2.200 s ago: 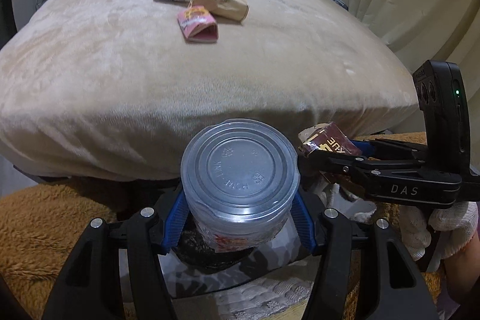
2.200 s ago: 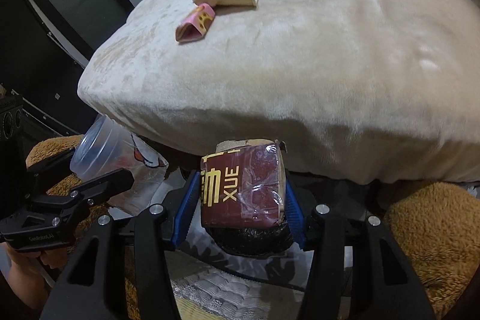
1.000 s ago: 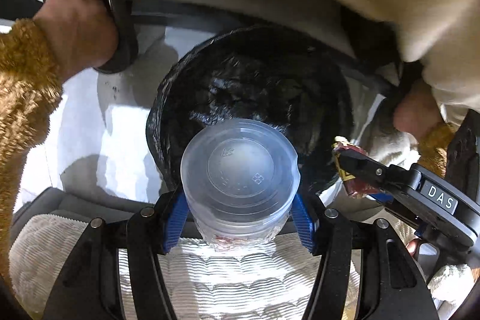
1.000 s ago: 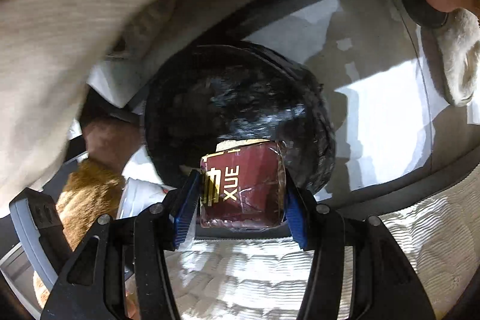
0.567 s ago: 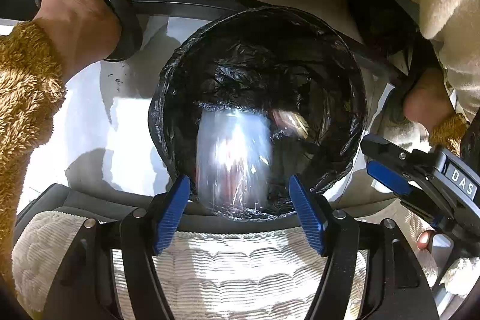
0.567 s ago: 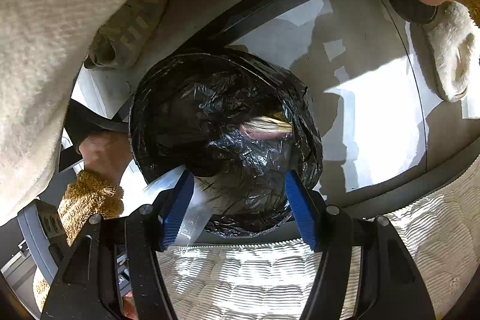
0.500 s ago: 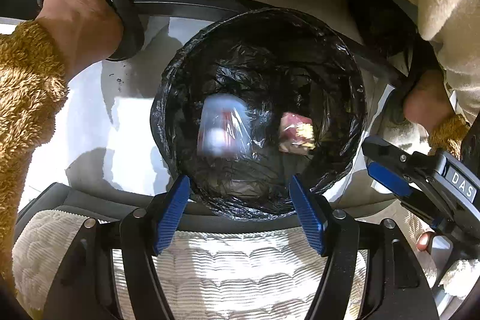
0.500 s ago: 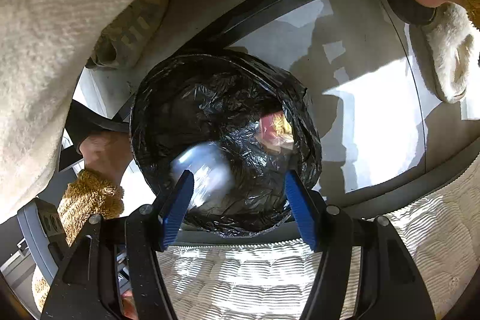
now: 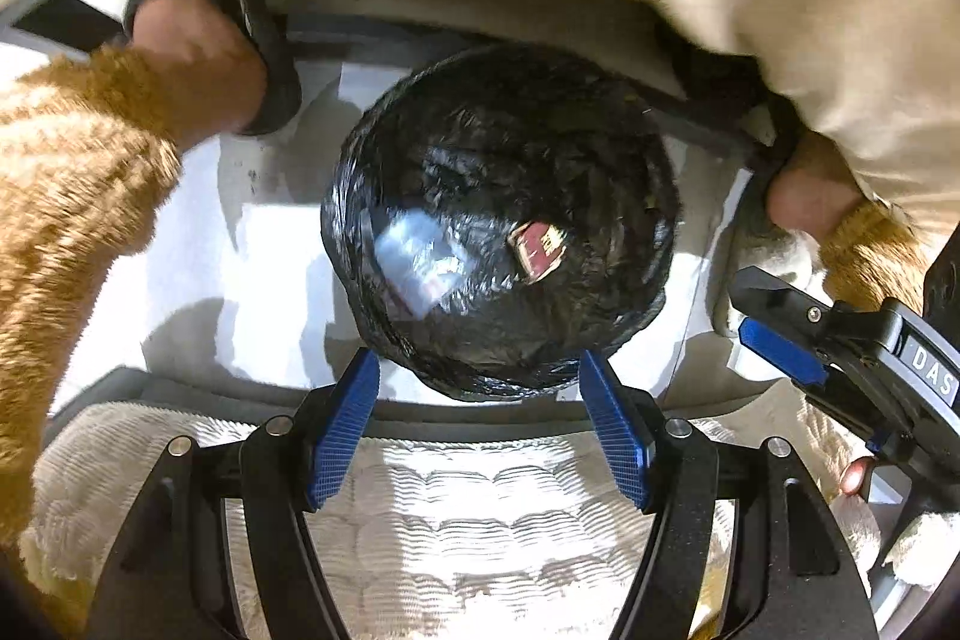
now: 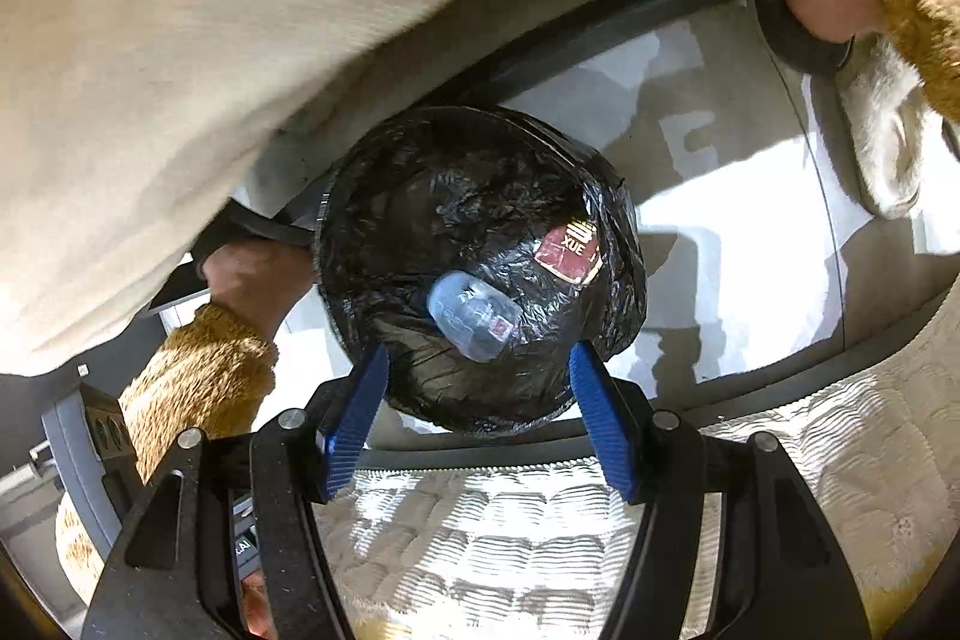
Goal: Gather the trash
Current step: 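Raise both tools back up to the bed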
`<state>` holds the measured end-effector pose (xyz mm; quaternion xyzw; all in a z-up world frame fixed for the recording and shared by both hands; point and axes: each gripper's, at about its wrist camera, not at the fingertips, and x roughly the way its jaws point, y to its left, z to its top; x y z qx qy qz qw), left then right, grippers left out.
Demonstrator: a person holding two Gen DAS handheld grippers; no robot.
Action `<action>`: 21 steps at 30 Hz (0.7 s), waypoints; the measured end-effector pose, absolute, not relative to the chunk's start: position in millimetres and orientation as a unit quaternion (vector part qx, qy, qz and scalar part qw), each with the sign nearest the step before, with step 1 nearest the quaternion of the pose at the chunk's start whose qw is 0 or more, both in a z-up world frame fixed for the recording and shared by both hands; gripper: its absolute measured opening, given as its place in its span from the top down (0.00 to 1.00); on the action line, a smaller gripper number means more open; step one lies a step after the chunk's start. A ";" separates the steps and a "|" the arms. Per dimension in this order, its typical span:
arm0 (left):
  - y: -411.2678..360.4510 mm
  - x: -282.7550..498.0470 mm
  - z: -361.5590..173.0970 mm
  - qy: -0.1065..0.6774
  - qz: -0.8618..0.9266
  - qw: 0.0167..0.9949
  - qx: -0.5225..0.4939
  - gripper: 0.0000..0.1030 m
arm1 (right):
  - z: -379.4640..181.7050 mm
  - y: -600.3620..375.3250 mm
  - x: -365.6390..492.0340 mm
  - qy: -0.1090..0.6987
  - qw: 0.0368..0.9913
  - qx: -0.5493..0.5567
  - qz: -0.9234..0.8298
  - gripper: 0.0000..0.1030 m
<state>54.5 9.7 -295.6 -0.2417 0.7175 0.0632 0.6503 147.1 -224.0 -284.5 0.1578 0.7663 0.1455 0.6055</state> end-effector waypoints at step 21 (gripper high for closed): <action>20.5 20.8 -122.7 0.484 0.046 0.856 -0.176 0.35 | -113.7 -240.7 124.3 0.541 0.768 0.102 0.327 0.39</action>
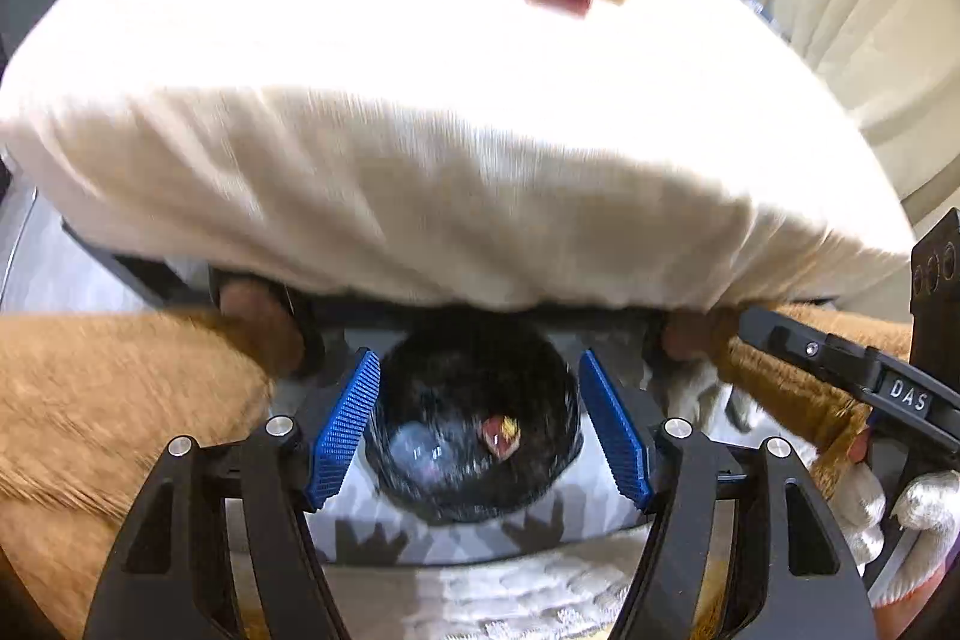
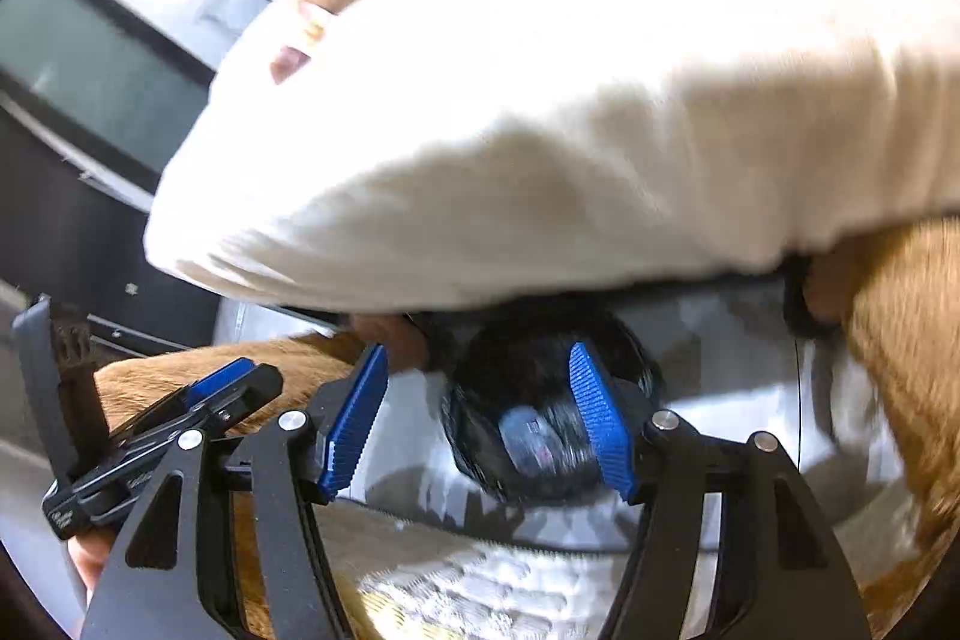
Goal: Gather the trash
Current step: 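Raise both tools back up to the bed, then grasp the beige paper bag with the right tool while the left tool grasps the pink paw wrapper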
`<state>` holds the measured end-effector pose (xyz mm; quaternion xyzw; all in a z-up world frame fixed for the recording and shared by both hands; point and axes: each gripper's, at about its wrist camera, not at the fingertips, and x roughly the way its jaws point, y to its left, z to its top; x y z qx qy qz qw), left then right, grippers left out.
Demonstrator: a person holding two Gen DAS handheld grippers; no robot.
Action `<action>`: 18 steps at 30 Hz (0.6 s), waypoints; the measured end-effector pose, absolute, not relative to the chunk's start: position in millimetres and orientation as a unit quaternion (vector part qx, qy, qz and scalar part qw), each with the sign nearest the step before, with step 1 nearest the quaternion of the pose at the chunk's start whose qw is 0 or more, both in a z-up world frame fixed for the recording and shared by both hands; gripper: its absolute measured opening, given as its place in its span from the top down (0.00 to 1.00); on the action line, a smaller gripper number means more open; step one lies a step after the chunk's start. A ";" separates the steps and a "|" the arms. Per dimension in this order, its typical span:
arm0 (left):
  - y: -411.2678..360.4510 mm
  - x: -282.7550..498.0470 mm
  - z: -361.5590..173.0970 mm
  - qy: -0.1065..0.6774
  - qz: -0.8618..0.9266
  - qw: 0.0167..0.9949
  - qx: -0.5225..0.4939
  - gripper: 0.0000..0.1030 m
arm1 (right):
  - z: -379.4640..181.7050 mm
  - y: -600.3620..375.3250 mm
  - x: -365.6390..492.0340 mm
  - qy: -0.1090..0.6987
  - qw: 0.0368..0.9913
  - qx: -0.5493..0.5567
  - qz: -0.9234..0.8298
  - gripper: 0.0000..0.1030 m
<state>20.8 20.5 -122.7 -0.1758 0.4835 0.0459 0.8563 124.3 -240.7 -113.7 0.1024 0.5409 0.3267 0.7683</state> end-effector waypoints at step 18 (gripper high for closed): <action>85.1 59.1 -46.0 0.377 0.040 0.905 -0.191 0.35 | -24.6 -147.5 227.6 0.424 0.831 0.014 0.361 0.09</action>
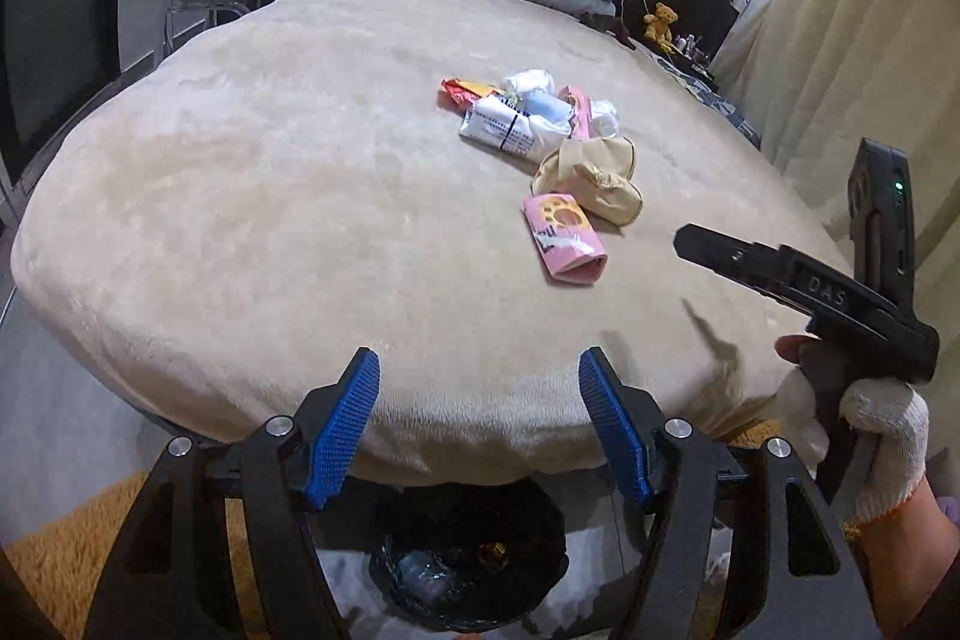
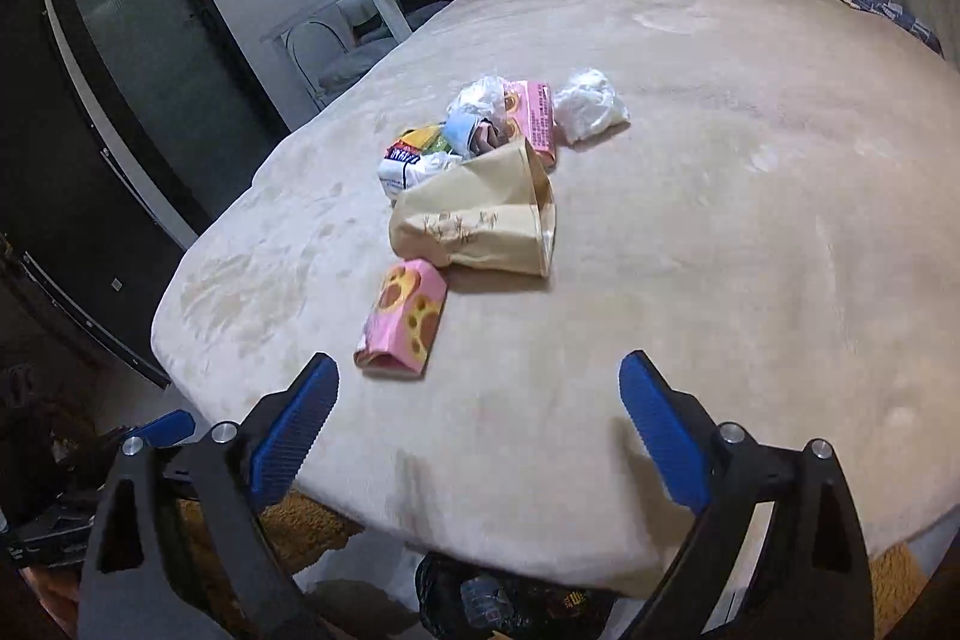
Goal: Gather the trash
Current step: 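Grasp the beige paper bag with the right tool while the left tool grasps the pink paw wrapper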
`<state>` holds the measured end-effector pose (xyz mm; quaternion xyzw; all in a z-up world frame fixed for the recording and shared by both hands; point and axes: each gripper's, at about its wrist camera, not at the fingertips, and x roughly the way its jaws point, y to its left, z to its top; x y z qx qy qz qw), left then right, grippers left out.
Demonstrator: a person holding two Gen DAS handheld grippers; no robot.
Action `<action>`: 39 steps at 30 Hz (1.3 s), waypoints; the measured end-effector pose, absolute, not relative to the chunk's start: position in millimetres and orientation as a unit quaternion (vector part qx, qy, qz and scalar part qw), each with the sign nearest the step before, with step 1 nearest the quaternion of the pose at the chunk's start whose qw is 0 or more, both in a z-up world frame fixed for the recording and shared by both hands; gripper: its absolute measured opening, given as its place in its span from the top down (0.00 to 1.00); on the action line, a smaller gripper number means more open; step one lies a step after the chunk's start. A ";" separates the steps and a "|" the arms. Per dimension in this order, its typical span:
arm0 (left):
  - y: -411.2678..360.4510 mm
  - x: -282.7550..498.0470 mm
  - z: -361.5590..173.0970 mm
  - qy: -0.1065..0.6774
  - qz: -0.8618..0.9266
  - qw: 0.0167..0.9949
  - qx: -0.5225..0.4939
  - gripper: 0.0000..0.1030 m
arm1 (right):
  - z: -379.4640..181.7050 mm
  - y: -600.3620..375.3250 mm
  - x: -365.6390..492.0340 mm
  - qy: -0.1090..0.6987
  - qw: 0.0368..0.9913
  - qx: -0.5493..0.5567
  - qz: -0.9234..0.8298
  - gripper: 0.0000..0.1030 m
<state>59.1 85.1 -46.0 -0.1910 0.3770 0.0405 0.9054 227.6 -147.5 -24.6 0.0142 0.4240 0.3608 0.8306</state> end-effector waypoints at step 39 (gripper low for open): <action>95.4 93.2 -43.3 0.388 0.050 0.902 -0.182 0.07 | -26.7 -98.7 291.4 0.446 0.825 0.003 0.346 0.14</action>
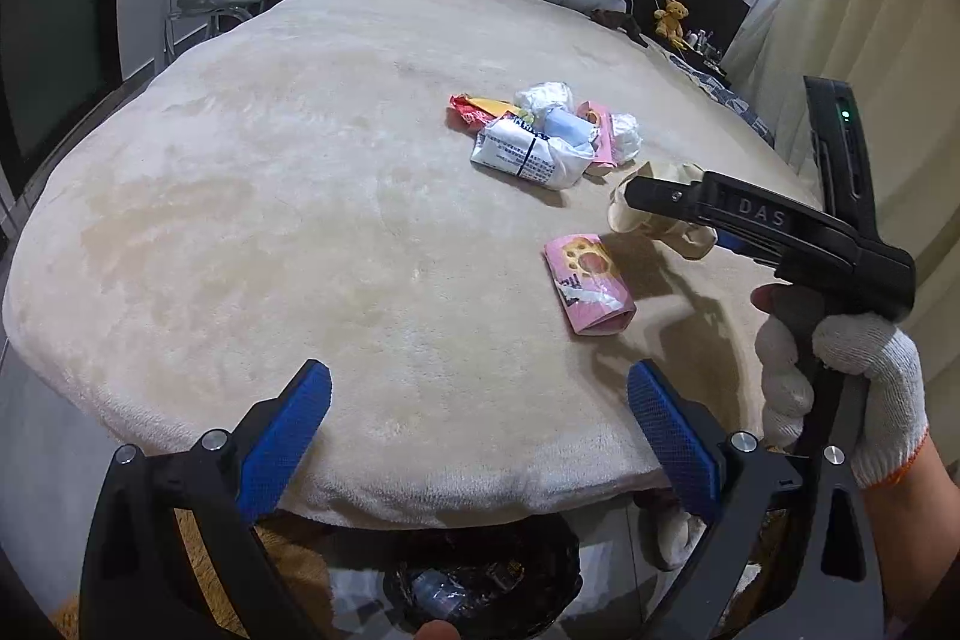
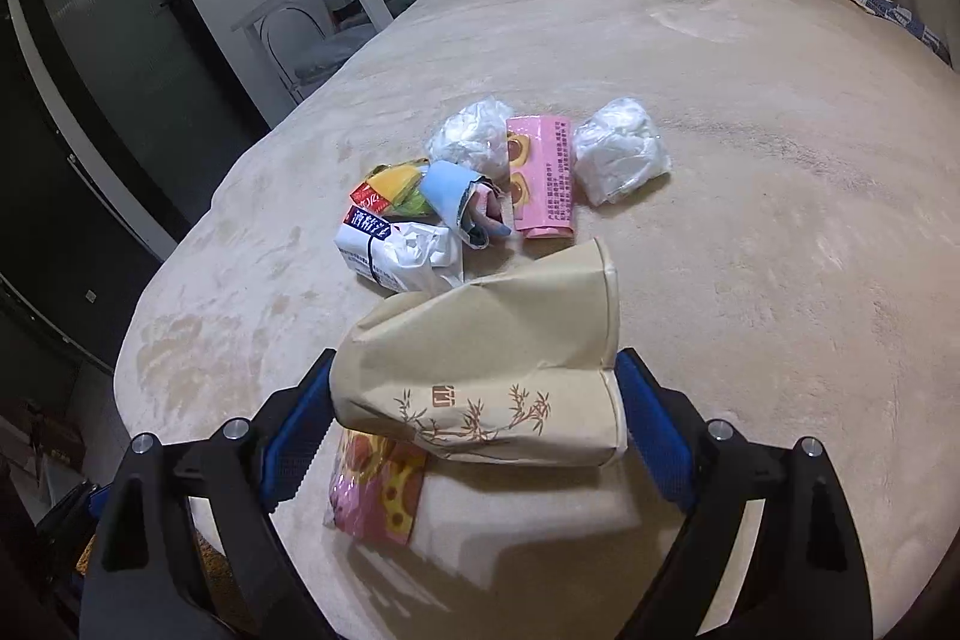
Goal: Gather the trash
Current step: 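Grasp the beige paper bag with the right tool while the left tool grasps the pink paw wrapper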
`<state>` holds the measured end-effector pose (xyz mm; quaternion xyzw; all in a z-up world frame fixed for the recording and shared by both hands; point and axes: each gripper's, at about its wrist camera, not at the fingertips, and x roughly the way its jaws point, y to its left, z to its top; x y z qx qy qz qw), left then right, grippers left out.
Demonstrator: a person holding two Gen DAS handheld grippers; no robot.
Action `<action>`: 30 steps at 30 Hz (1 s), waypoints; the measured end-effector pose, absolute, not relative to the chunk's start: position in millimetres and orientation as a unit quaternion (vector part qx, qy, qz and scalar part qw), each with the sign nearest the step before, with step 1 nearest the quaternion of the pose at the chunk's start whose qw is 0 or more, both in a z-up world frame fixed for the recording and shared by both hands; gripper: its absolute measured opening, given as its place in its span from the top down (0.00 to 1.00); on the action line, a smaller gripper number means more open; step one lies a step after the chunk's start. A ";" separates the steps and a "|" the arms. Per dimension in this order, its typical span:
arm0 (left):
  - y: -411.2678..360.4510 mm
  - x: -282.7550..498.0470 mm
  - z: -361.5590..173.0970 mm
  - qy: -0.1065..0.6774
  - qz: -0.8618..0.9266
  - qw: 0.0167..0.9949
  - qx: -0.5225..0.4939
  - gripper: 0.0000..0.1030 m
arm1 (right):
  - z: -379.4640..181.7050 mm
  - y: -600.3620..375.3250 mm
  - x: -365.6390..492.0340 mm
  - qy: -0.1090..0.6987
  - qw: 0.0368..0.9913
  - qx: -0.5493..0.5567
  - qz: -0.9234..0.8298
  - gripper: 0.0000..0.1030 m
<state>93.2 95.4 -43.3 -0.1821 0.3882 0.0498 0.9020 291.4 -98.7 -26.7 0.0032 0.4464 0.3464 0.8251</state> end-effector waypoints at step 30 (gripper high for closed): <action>39.5 205.5 -76.8 0.471 0.070 0.870 -0.132 0.25 | -1.7 -200.6 275.1 0.452 0.819 0.045 0.352 0.14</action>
